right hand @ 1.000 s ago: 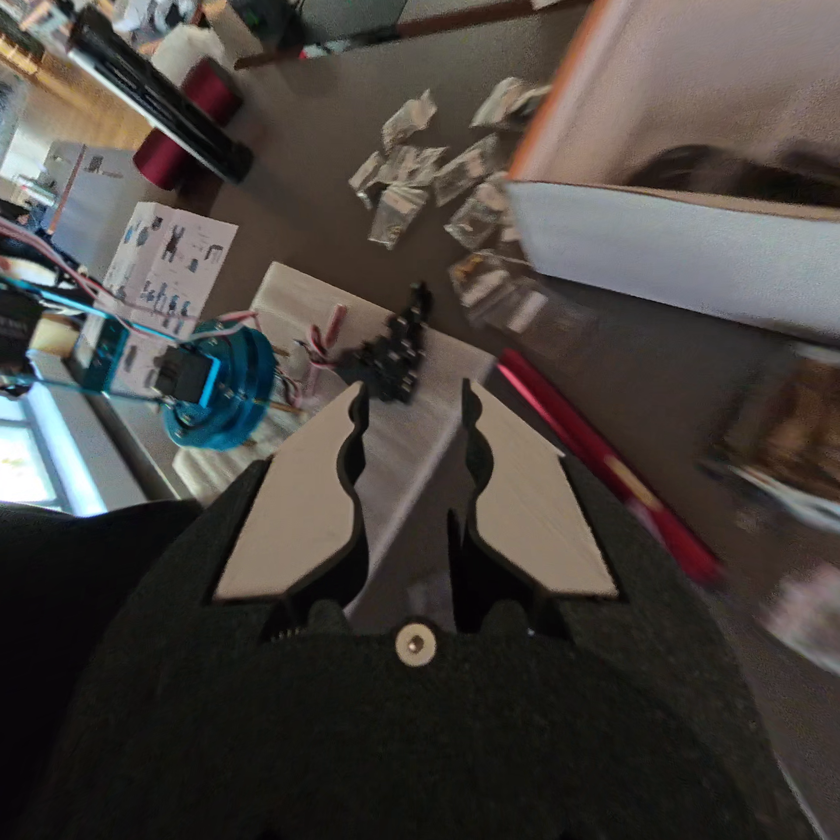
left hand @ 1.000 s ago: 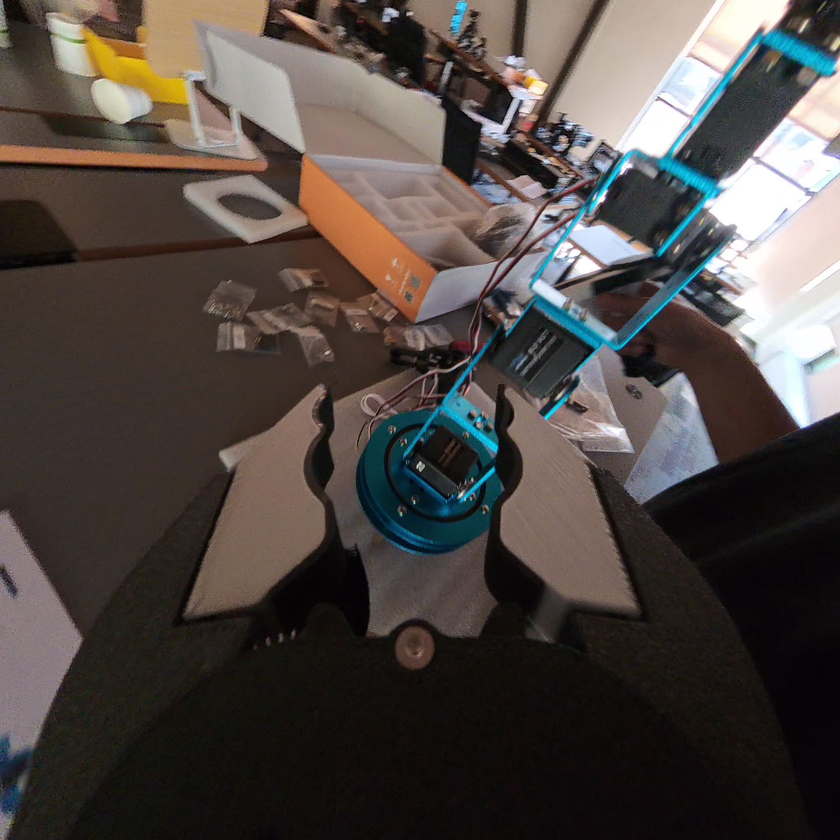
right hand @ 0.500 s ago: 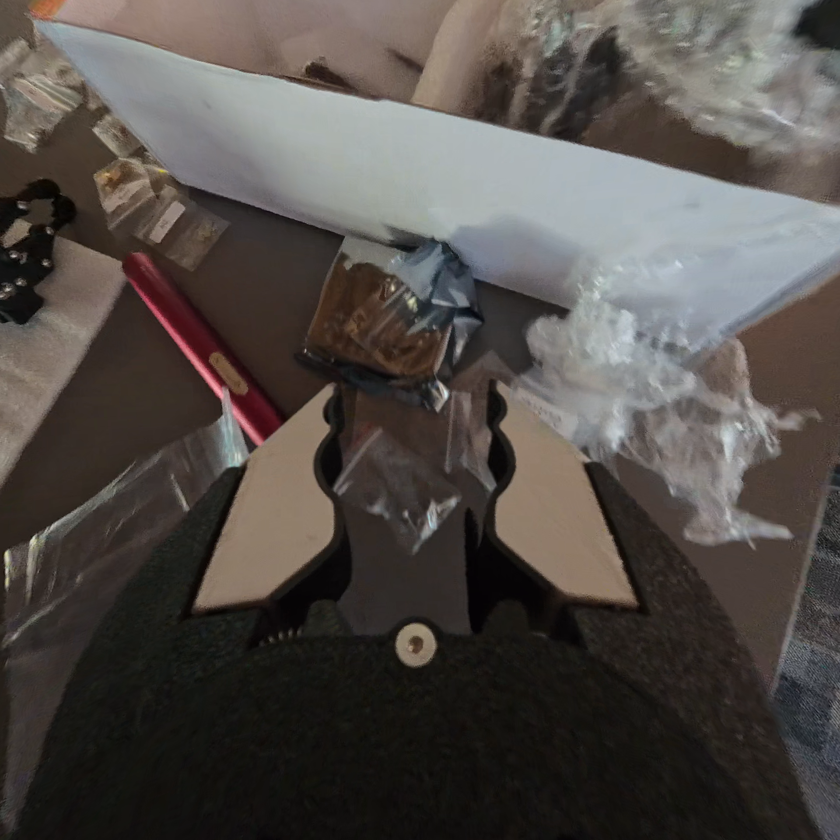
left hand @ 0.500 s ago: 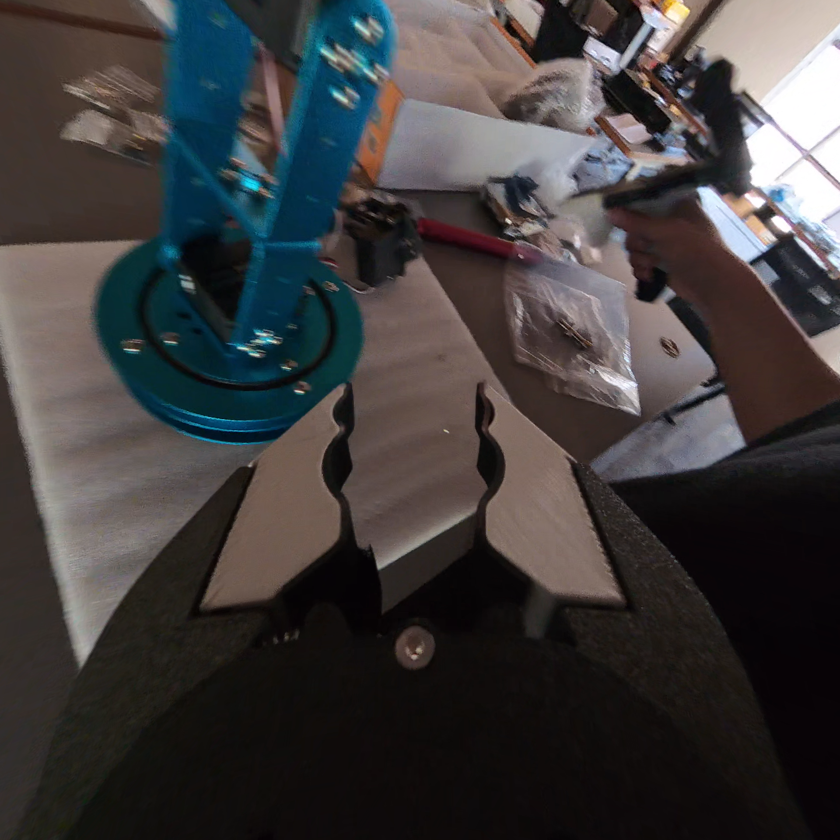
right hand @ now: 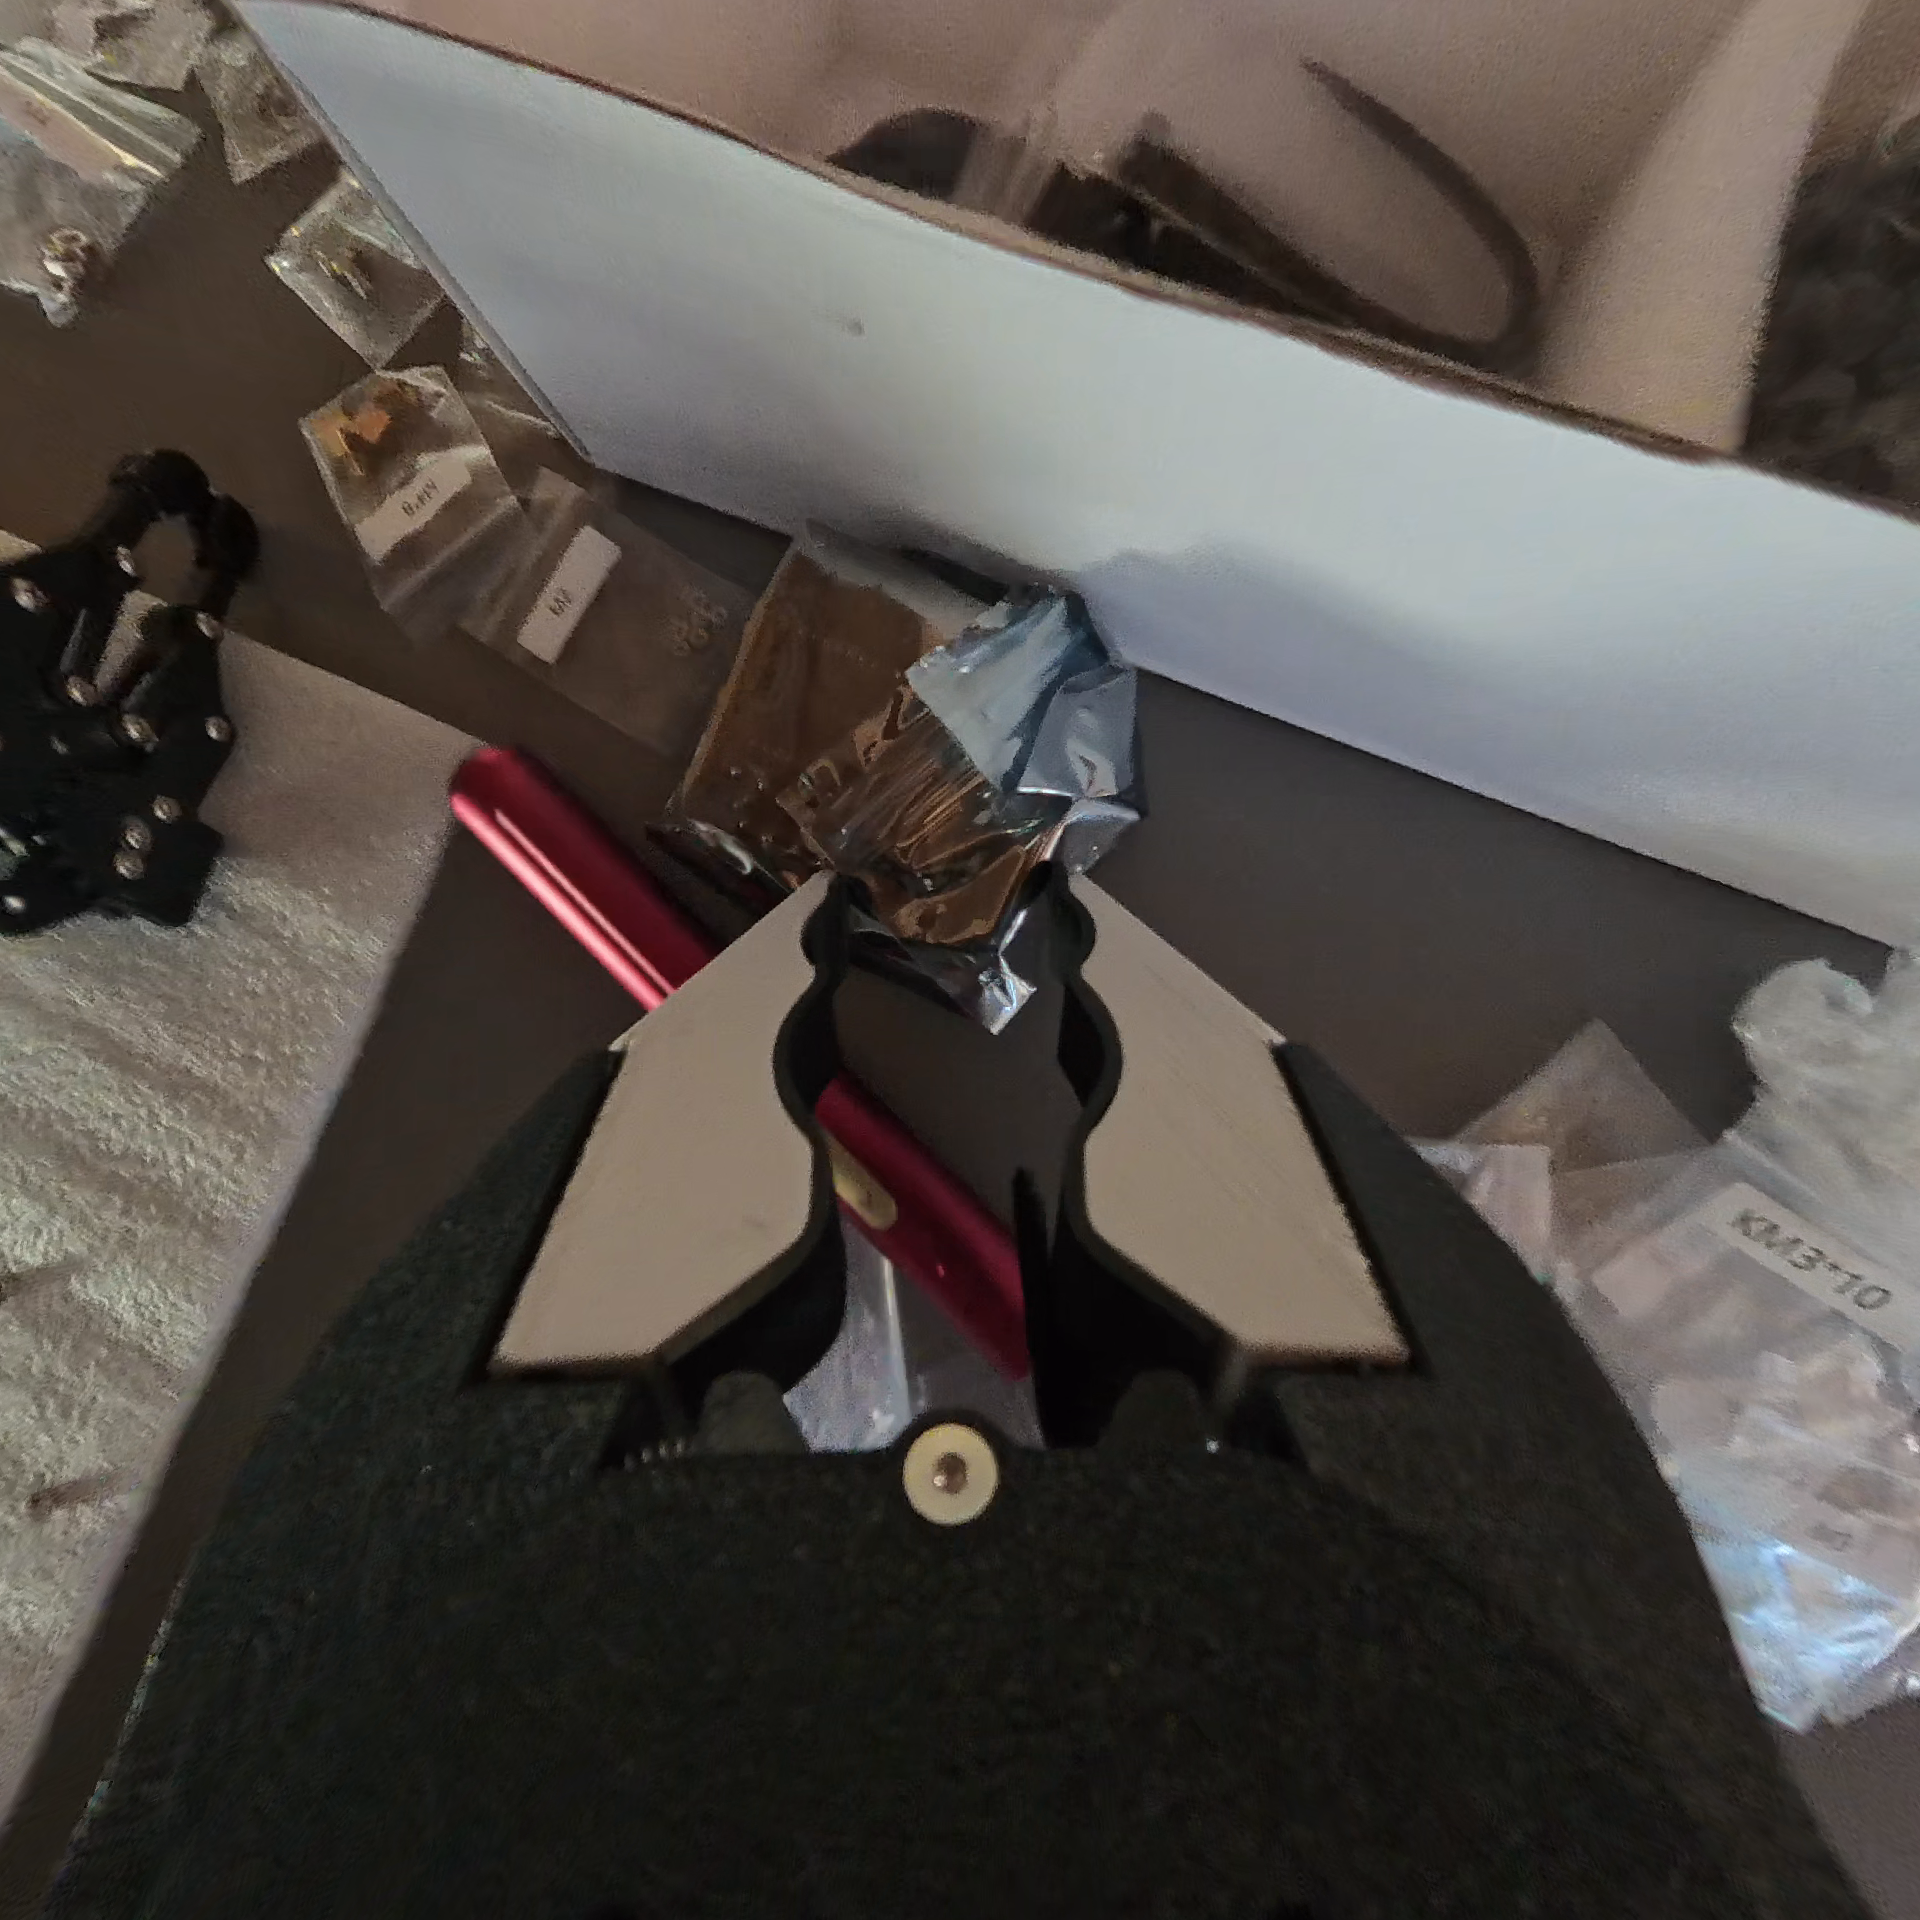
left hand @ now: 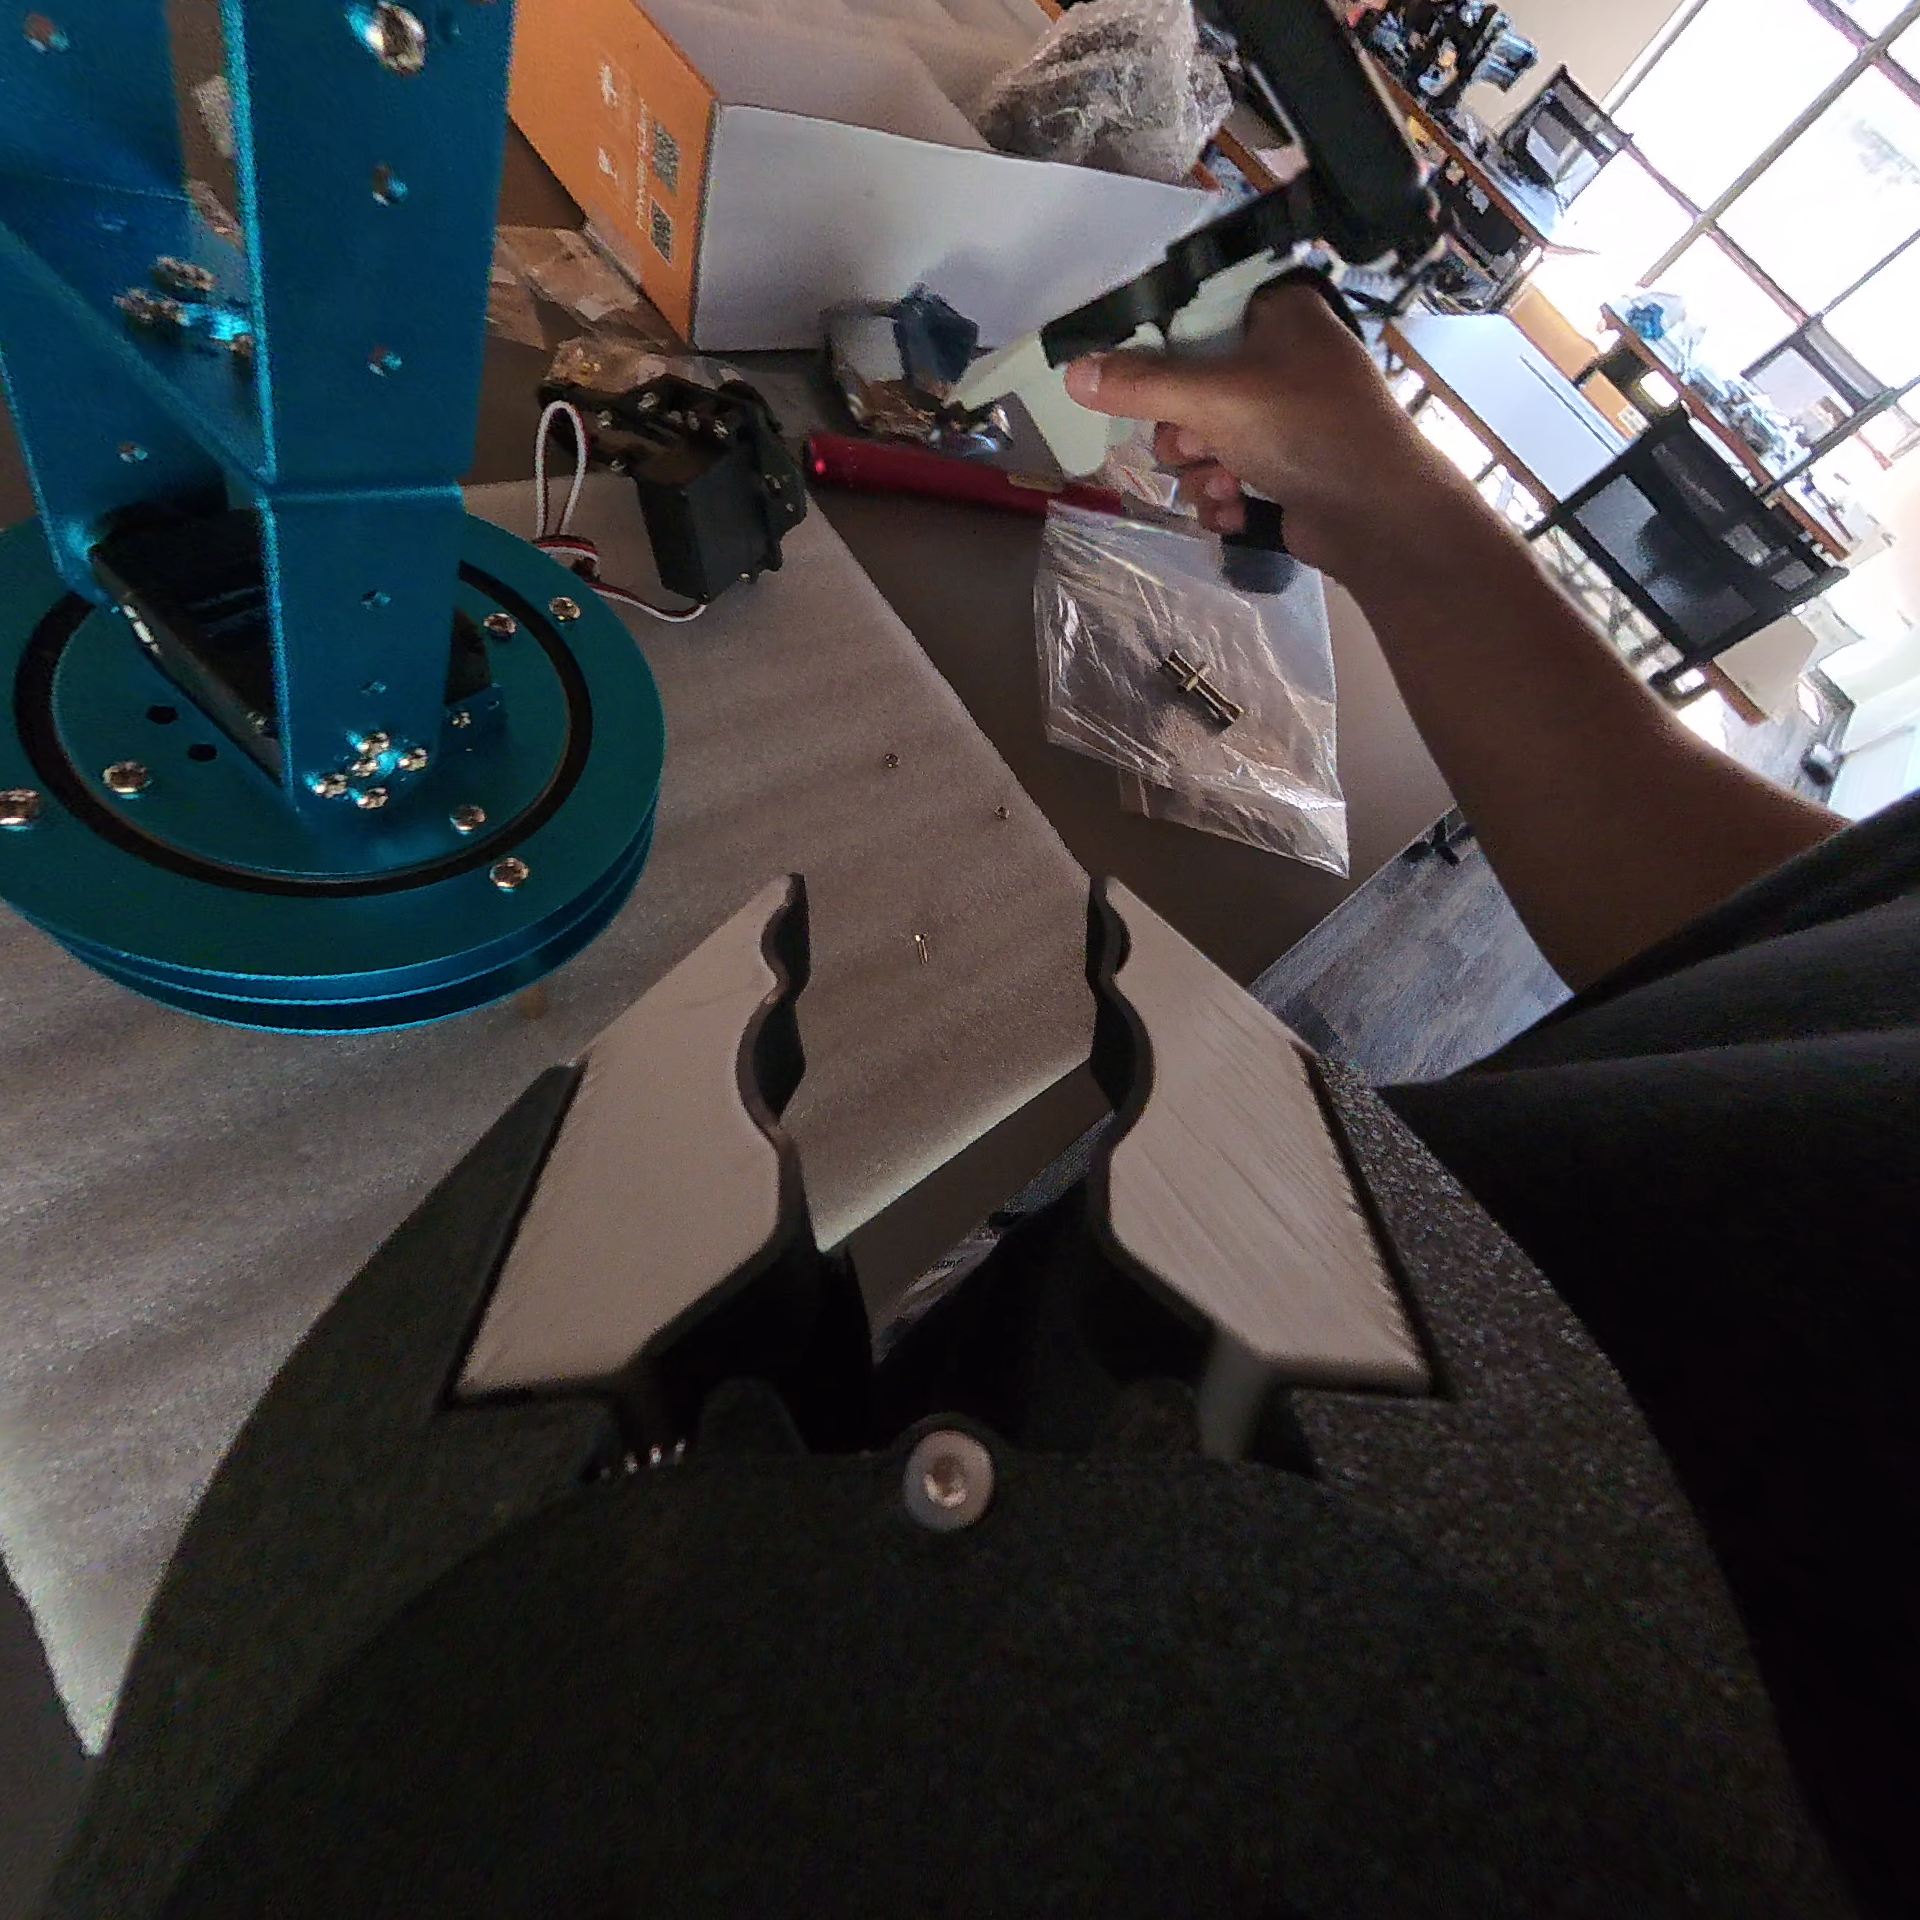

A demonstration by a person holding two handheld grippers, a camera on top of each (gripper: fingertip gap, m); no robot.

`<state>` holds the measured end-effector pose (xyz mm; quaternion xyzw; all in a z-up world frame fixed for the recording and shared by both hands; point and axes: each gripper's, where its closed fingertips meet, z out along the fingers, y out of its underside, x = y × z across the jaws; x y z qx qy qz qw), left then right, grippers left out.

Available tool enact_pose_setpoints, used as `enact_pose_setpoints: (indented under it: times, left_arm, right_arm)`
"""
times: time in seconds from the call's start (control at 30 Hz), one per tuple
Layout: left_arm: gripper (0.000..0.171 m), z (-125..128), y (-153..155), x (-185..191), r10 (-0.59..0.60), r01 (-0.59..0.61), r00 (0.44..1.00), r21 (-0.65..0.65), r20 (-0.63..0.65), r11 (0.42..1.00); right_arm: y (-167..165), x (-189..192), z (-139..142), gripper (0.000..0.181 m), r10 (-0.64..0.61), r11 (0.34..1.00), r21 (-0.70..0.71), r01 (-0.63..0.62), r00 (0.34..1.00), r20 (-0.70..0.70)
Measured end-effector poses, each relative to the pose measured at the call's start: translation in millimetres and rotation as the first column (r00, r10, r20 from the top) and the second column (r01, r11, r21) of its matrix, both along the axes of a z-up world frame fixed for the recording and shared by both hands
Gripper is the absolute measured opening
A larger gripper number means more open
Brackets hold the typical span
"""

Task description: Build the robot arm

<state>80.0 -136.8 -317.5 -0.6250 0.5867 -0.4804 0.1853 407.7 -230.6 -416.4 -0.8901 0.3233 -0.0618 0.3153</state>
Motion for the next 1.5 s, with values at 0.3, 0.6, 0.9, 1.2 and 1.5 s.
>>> enact_pose_setpoints:
  times: [0.3,0.6,0.9,1.2,1.5]
  left_arm:
    - [0.053,-5.9,-17.0,13.9,-0.131,0.13,0.991,0.018,0.019,0.991]
    - [0.053,0.2,-87.8,78.2,-0.085,0.084,0.993,0.022,0.077,0.996]
    - [0.052,3.1,-172.7,139.0,0.001,-0.005,0.998,0.06,0.064,0.998]
    - [0.052,-2.3,-189.7,148.4,0.124,-0.125,0.991,0.025,0.048,0.992]
    - [0.052,-10.2,-181.8,148.5,0.189,-0.191,0.981,0.06,0.042,0.98]
  right_arm:
    - [-120.5,18.3,59.8,0.038,-0.141,0.984,0.119,0.132,0.987,0.073]
    - [-184.3,37.8,2.1,0.056,0.123,0.989,0.078,-0.124,0.992,0.014]
    - [-174.3,39.9,16.8,0.0,0.373,0.907,0.197,-0.372,0.927,0.031]
    - [-159.6,10.2,-5.1,0.044,0.574,0.812,0.108,-0.574,0.818,0.036]
    - [-164.5,43.0,9.4,0.011,0.553,0.825,0.048,-0.563,0.822,0.14]
